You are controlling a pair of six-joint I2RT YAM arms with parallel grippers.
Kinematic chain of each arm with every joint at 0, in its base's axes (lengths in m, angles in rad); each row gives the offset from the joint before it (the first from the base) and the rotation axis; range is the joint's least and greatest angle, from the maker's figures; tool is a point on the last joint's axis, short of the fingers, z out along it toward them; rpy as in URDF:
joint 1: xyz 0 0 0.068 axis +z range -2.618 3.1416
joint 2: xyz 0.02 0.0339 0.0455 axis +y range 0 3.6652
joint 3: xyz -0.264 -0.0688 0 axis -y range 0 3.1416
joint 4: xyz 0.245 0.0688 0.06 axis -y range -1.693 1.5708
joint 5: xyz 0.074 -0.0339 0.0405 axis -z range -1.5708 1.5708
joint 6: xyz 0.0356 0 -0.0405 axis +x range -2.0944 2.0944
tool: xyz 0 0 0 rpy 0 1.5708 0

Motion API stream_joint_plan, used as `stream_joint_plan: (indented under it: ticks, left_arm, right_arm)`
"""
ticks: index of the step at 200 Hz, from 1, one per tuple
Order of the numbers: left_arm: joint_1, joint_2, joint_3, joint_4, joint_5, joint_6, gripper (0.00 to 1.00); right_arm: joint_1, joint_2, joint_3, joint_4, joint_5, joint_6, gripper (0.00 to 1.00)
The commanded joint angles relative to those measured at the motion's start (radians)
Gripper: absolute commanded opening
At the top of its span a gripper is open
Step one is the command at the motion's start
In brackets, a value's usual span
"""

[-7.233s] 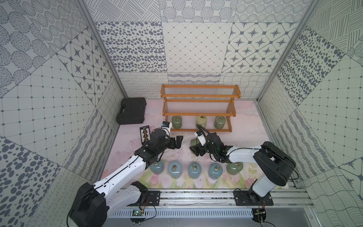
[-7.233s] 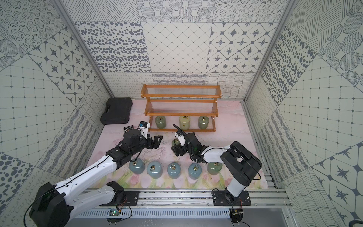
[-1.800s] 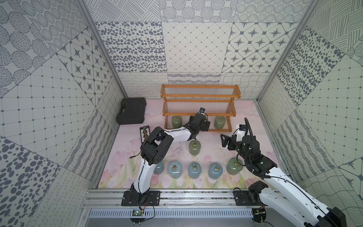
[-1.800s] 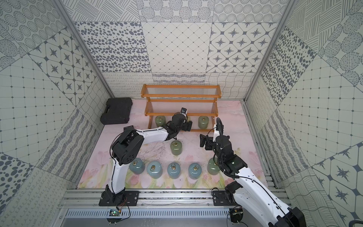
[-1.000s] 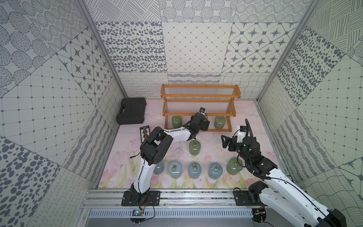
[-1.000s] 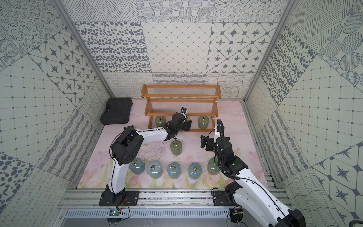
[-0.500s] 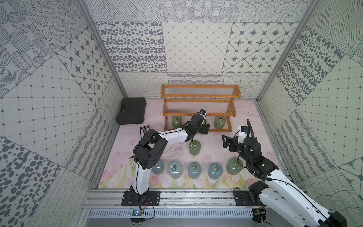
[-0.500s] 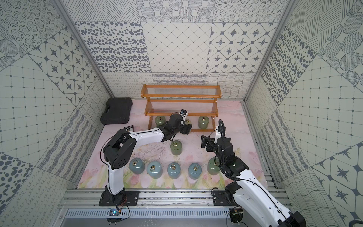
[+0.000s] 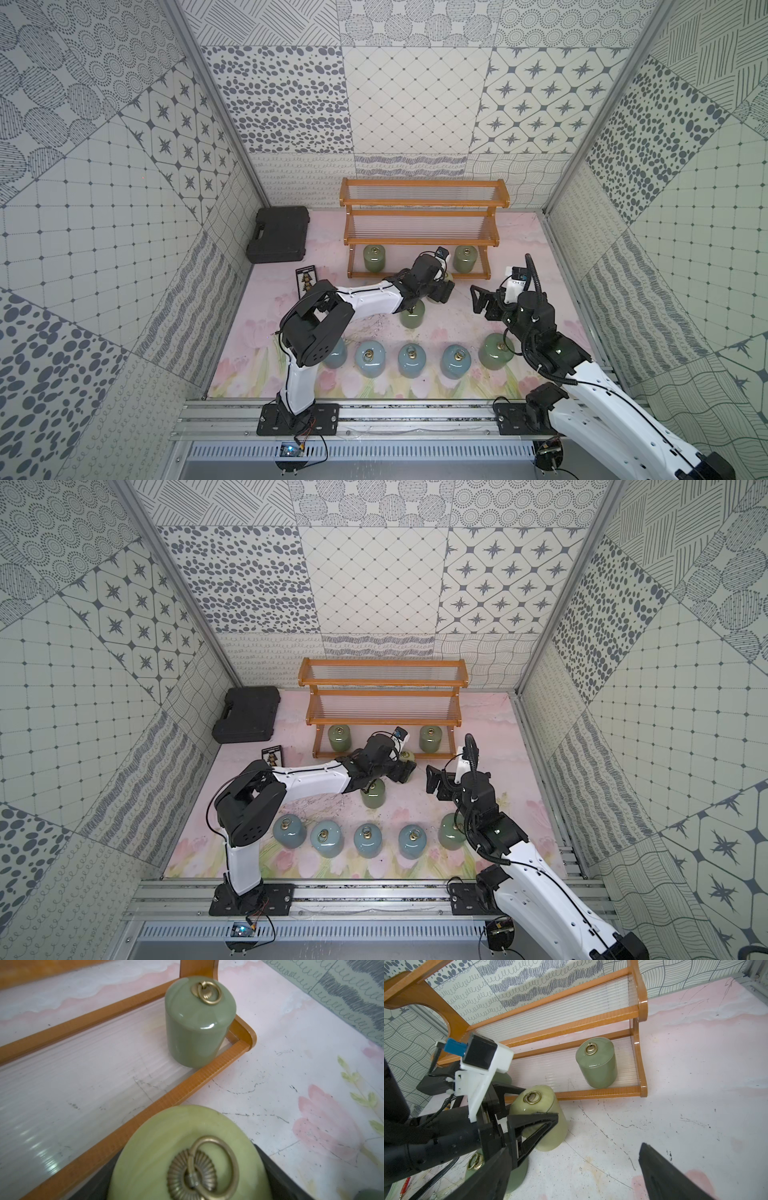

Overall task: Remove the tea canisters from the shelf
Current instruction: Pick up the tea canister from the shelf, then place the tea canister at the center of the board.

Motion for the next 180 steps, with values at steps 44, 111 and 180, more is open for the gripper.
stream_joint_plan:
  ticks: [44, 111, 180]
  left_arm:
    - [-0.065, -0.034, -0.044, 0.118, 0.037, -0.002, 0.73]
    - [-0.092, -0.038, -0.094, 0.160, 0.069, -0.036, 0.73]
    - [-0.109, -0.034, -0.110, 0.159, 0.088, -0.036, 0.74]
  right_arm:
    - [-0.004, -0.026, -0.019, 0.006, 0.025, 0.010, 1.00]
    - [-0.007, -0.027, -0.022, 0.003, 0.028, 0.010, 1.00]
    - [-0.009, -0.033, -0.025, -0.001, 0.031, 0.011, 1.00]
